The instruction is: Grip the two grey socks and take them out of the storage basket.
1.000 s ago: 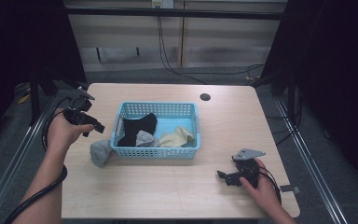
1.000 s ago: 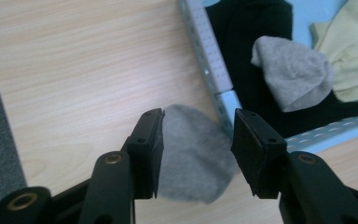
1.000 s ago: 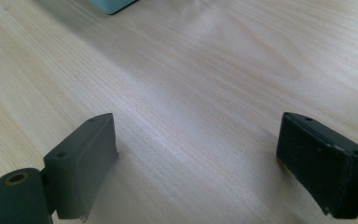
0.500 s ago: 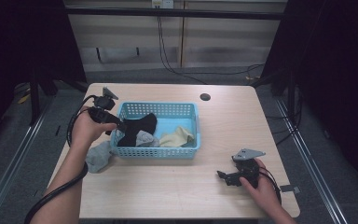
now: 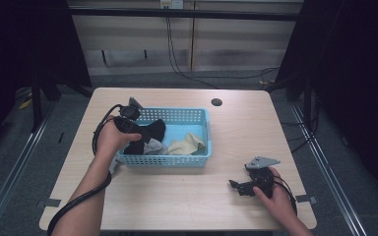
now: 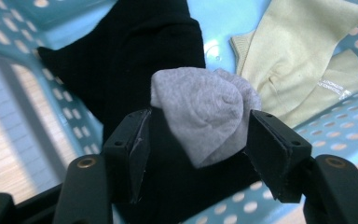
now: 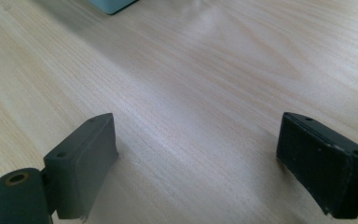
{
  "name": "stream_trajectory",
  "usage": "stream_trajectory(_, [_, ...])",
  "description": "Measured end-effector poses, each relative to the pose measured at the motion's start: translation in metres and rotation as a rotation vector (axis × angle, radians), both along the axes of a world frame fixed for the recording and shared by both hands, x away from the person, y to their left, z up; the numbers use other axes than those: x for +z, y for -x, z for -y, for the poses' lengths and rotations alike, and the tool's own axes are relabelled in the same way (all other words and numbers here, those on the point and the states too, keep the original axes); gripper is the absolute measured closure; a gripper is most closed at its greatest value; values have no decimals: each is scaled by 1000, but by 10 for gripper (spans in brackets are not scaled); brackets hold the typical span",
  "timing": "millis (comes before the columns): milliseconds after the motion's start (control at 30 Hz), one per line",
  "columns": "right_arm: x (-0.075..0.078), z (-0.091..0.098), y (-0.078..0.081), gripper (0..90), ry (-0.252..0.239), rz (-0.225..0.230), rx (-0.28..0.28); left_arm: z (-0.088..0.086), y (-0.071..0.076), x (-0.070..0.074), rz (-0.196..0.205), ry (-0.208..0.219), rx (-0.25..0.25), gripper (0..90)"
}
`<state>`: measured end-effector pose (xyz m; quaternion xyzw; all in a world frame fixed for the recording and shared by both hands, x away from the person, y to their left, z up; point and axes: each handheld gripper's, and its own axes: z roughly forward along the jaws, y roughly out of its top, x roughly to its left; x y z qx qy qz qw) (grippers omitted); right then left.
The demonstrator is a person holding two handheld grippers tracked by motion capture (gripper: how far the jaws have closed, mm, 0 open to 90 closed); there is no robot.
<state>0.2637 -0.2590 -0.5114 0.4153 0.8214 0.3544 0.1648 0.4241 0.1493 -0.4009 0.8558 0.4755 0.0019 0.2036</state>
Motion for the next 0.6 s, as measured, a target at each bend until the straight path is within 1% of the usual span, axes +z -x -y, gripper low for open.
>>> stream_trajectory(33, [0,0,0,114,0,0,0,0,0,0,0,0,0,387])
stream_trajectory(67, [0,0,0,114,0,0,0,4,-1,-6,-4,2,-3,383])
stream_trajectory(100, [0,0,0,114,0,0,0,4,-1,-6,-4,2,-3,377])
stream_trajectory(133, [0,0,0,114,0,0,0,6,-2,-9,-15,0,-2,377])
stream_trajectory(200, [0,0,0,114,1,0,1,11,-4,-16,-30,0,0,369])
stream_trajectory(233, [0,0,0,115,1,0,0,15,-6,-23,-36,-6,-2,358])
stream_trajectory(267, [0,0,0,115,1,0,0,15,-6,-23,-36,-6,-2,353])
stream_trajectory(300, [0,0,0,114,0,0,0,18,-7,-30,-43,-11,-9,346])
stream_trajectory(333, [0,0,0,114,0,0,0,18,-7,-30,-43,-11,-9,333])
stream_trajectory(367, [0,0,0,114,0,0,0,20,-8,-33,-40,-19,-10,333])
stream_trajectory(400, [0,0,0,114,0,0,0,21,-9,-36,-31,-27,-16,314])
stream_trajectory(467, [0,0,0,115,0,0,0,22,-10,-40,-31,-17,-11,302])
stream_trajectory(533, [0,0,0,114,0,0,0,24,-10,-43,-42,-8,-4,301])
stream_trajectory(567, [0,0,0,114,0,0,0,25,-11,-47,-48,-18,-4,303])
stream_trajectory(600, [0,0,0,114,0,0,0,25,-11,-47,-48,-18,-4,303])
